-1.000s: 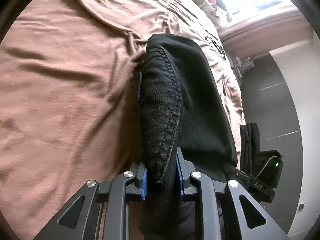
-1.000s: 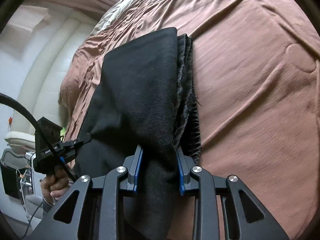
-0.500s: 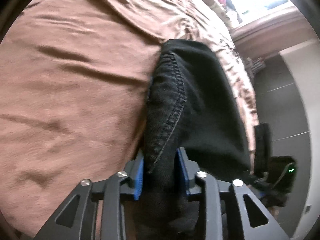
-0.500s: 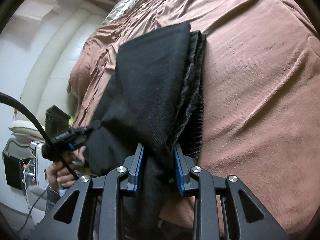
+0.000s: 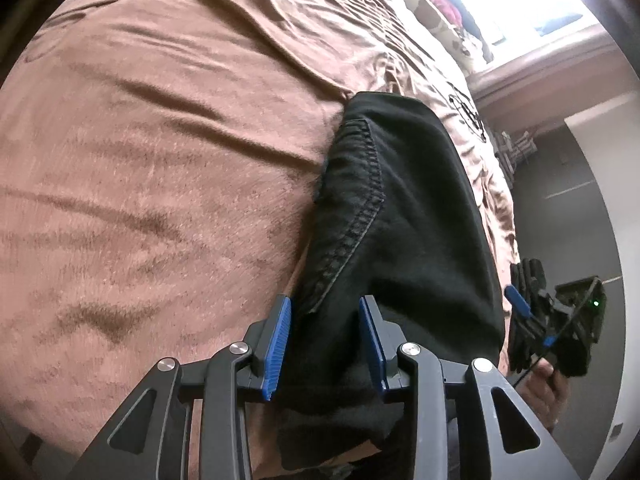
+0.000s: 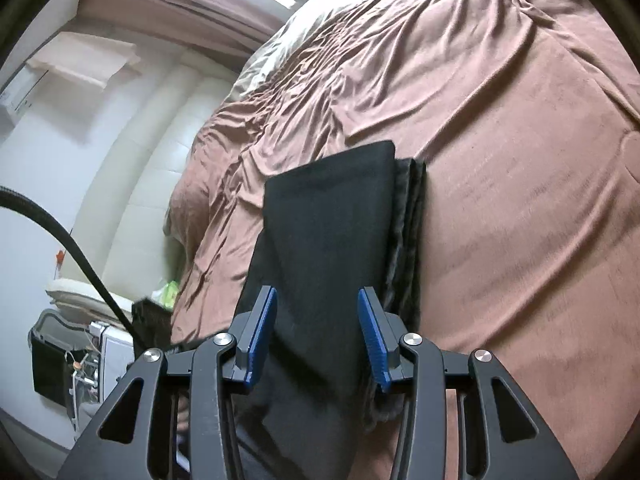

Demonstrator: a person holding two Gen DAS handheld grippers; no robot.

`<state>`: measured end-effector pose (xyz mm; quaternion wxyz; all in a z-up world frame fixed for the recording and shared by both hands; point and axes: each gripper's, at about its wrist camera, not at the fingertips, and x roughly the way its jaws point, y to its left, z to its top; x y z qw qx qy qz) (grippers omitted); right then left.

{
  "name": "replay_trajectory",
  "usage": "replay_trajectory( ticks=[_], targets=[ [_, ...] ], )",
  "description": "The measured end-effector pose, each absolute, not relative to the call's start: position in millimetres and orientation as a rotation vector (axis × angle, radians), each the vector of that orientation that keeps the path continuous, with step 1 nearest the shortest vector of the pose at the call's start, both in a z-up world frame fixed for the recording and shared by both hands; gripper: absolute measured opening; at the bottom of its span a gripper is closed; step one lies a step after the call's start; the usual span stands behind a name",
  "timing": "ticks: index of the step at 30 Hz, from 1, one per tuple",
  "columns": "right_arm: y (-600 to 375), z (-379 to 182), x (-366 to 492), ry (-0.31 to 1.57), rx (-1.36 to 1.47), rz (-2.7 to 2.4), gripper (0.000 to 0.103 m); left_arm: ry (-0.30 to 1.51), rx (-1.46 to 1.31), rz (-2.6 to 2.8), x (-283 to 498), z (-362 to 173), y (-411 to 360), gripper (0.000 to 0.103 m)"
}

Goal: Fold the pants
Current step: 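Pinch the folded pants edge with the right gripper while the left gripper holds the pants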

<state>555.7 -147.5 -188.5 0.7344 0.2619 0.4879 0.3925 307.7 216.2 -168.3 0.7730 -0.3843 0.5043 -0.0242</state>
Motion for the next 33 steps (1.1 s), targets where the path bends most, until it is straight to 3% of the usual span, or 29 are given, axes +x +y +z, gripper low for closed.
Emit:
replay_trajectory(
  ticks=[20, 24, 26, 33],
  targets=[
    [-106, -238, 617, 1.151, 0.682, 0.910, 0.039, 1.060, -0.921, 0.010, 289, -177, 216, 0.047],
    [-99, -240, 624, 1.136, 0.621, 0.869, 0.008, 1.064, -0.918, 0.022, 290, -176, 215, 0.047],
    [-102, -234, 618, 1.100, 0.617, 0.871, 0.003, 1.064, -0.909, 0.024, 290, -175, 213, 0.047],
    [-132, -205, 577, 0.964, 0.578, 0.804, 0.002, 1.072, -0.893, 0.013, 290, -173, 207, 0.047]
  ],
)
